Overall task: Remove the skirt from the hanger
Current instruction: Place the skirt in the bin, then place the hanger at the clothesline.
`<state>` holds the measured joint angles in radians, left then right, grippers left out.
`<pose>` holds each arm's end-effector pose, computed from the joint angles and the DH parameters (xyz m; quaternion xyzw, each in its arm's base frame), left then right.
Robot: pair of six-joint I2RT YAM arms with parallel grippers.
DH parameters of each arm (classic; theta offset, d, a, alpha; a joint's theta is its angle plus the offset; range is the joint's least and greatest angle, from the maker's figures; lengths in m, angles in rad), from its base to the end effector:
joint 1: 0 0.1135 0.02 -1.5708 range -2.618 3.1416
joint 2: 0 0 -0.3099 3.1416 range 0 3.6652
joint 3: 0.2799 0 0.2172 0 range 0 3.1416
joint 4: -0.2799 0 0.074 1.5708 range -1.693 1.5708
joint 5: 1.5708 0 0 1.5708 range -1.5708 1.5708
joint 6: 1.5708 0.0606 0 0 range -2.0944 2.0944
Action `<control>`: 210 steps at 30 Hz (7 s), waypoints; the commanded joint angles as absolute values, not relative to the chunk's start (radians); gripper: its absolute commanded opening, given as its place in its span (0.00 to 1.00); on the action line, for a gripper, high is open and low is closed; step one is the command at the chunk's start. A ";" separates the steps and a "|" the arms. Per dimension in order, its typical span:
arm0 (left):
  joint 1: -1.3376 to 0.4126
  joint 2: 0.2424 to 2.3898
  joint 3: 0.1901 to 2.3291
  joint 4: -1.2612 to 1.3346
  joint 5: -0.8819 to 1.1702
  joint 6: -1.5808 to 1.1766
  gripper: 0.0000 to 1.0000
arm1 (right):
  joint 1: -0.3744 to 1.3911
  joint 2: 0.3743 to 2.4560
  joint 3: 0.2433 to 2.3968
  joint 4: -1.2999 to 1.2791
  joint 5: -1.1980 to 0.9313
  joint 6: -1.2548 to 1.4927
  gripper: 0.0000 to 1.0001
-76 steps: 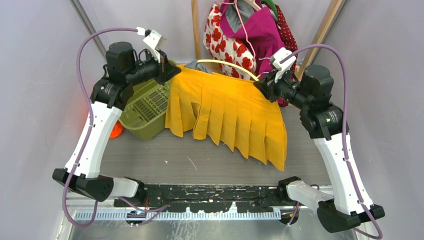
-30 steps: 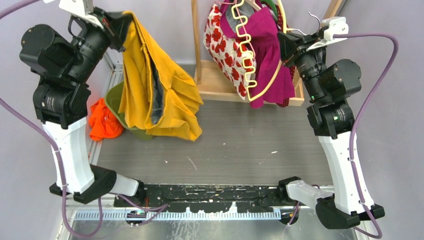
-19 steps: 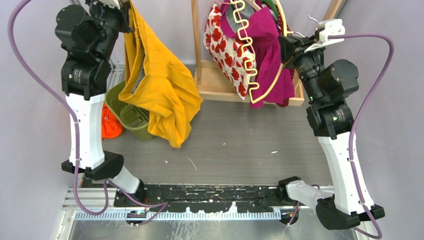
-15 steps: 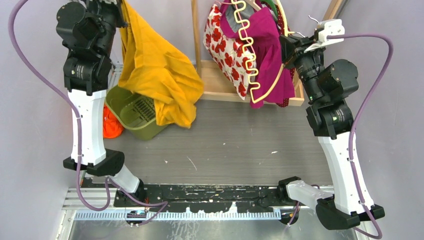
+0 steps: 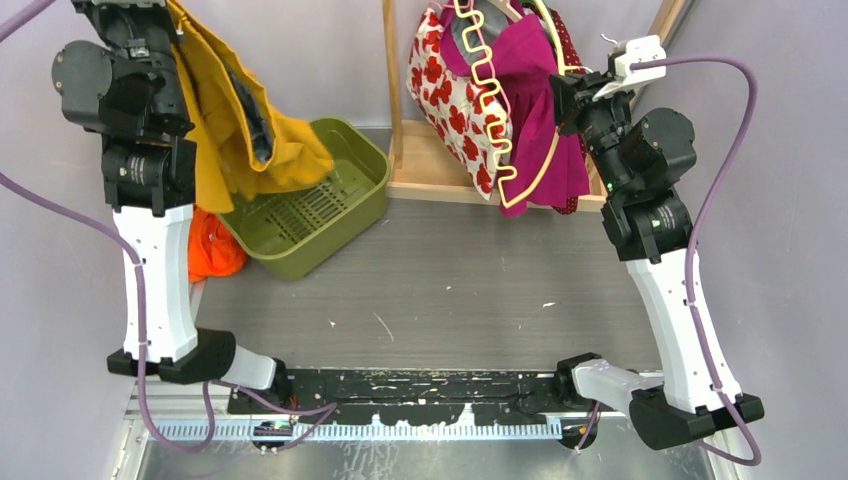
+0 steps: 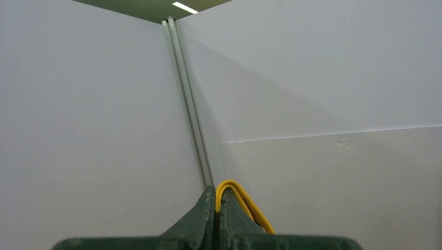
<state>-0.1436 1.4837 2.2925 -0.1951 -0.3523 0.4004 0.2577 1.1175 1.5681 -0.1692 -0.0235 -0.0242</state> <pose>0.2017 -0.0080 0.6900 -0.0280 0.4785 0.1919 0.8564 0.1692 0.0461 0.5744 -0.0937 0.5936 0.1001 0.7930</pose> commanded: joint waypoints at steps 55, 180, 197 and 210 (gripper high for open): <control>-0.156 1.374 1.511 -0.402 0.085 -0.105 0.97 | 0.253 1.066 1.486 -0.219 -0.003 -0.044 0.01; -0.275 1.095 1.396 -0.402 -0.062 -0.053 0.99 | -0.045 1.953 2.392 -0.093 0.348 -0.498 0.01; -0.276 1.111 1.395 -0.406 -0.090 -0.036 0.99 | 0.000 1.979 2.439 0.042 0.175 -0.492 0.01; -0.275 1.099 1.361 -0.384 -0.065 -0.040 0.99 | 0.064 1.734 2.171 0.095 0.185 -0.608 0.01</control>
<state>-0.2729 1.1236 1.3590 -0.4381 -0.0761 -0.0441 0.0154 1.8320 2.1601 -0.0666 0.2909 -0.5762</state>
